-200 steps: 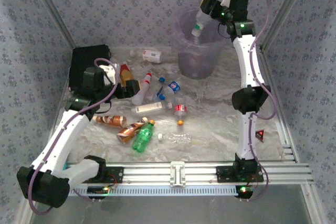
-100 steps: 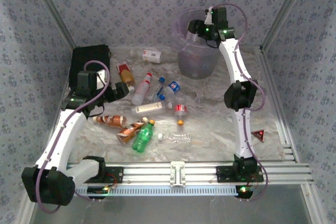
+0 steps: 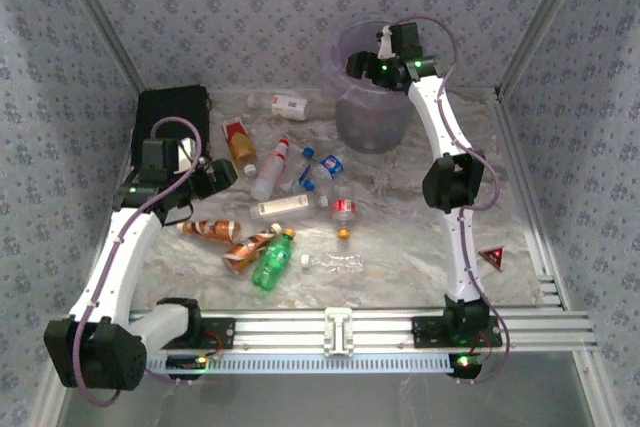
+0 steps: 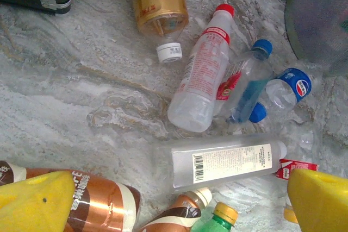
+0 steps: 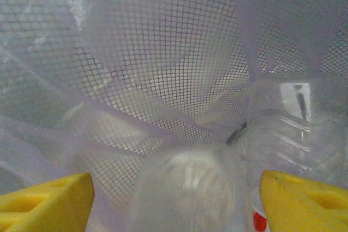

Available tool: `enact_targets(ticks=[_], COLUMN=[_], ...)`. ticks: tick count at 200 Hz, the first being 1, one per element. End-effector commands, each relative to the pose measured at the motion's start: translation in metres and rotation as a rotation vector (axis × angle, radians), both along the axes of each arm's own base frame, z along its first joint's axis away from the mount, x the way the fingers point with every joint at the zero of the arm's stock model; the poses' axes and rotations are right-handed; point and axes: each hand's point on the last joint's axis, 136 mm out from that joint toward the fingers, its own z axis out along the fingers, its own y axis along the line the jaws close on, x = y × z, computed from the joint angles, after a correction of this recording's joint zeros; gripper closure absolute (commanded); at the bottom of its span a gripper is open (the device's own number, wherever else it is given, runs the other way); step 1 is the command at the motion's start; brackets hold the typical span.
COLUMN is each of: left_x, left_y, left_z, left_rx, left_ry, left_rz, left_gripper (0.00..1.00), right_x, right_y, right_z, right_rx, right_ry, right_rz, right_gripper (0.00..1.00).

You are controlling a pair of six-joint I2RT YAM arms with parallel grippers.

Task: Put the plastic bottles in the bin

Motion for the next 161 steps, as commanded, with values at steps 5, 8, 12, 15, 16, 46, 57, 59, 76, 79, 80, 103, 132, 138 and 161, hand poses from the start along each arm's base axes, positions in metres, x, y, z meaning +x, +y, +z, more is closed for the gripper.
enact_targets(ticks=[5,8,12,15,16,46,57,59,76,79,80,103,132,138,161], left_x=[-0.005,-0.005,-0.005,-0.005,-0.005,-0.006,-0.008,-0.008,-0.01,-0.011,-0.011,-0.016,-0.025,-0.026,-0.029], left_y=[0.005,0.006,0.006,0.006,0.006,0.008,0.01,0.011,0.014,0.015,0.015,0.022,0.032,0.033,0.028], left_z=[0.001,0.0,0.0,-0.001,-0.001,-0.006,-0.008,-0.009,-0.013,-0.013,-0.013,-0.021,-0.034,-0.037,-0.043], left_rx=[0.004,0.004,0.003,0.004,0.004,0.008,0.017,0.019,0.027,0.028,0.029,0.043,0.063,0.066,0.054], left_ry=[0.009,0.011,0.013,0.017,0.017,0.04,0.054,0.058,0.078,0.081,0.083,0.125,0.209,0.223,0.248], left_rz=[0.021,0.022,0.024,0.025,0.024,0.037,0.049,0.052,0.07,0.073,0.075,0.121,0.202,0.205,0.19], left_gripper=[0.0,0.0,0.0,0.0,0.0,0.0,0.0,0.0,0.0,0.0,0.0,0.0,0.0,0.0,0.0], right_x=[-0.006,-0.006,-0.007,-0.007,-0.007,-0.013,-0.016,-0.016,-0.023,-0.024,-0.025,-0.037,-0.056,-0.061,-0.081], right_y=[0.003,0.003,0.002,0.002,0.002,-0.005,-0.008,-0.009,-0.016,-0.017,-0.018,-0.027,-0.037,-0.04,-0.047], right_z=[-0.004,-0.004,-0.002,0.0,0.0,0.025,0.04,0.041,0.065,0.069,0.07,0.101,0.144,0.154,0.181], right_rx=[-0.012,-0.013,-0.014,-0.014,-0.014,-0.018,-0.017,-0.017,-0.017,-0.019,-0.018,-0.031,-0.046,-0.05,-0.076], right_ry=[0.022,0.022,0.021,0.018,0.017,-0.019,-0.042,-0.044,-0.083,-0.089,-0.091,-0.141,-0.222,-0.241,-0.287], right_rz=[0.018,0.017,0.017,0.018,0.018,0.013,0.012,0.011,0.009,0.009,0.008,0.005,0.002,0.0,0.002], right_gripper=[0.13,0.13,0.13,0.13,0.13,0.12,0.12,0.12,0.12,0.12,0.12,0.12,0.11,0.11,0.1])
